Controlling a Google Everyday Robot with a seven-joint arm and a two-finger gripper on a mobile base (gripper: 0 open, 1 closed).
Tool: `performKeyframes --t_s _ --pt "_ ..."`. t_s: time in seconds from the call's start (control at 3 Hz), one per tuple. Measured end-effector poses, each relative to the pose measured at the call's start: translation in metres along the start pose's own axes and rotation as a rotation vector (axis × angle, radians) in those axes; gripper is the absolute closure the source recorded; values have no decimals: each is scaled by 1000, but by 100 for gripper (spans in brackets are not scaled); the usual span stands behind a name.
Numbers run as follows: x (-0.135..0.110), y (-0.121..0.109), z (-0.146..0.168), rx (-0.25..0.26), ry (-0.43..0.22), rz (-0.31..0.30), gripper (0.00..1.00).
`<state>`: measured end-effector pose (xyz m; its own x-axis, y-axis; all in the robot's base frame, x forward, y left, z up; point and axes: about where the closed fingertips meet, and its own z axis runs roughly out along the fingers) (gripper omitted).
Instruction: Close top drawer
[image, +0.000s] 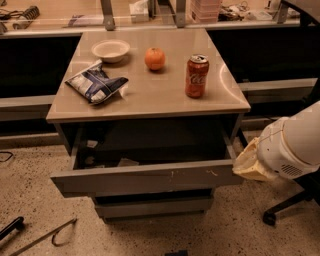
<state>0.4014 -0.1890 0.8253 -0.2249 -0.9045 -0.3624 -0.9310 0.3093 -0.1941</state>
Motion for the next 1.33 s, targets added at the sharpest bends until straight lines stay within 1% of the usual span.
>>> performKeyframes --t_s 0.33,0.67,1.0,1.33 --pt "5 4 15 0 -10 -7 100" --pt "16 14 60 -10 -51 -21 100" --pt "22 18 111 -20 -113 -18 100" --pt "30 17 159 -31 -166 -6 100"
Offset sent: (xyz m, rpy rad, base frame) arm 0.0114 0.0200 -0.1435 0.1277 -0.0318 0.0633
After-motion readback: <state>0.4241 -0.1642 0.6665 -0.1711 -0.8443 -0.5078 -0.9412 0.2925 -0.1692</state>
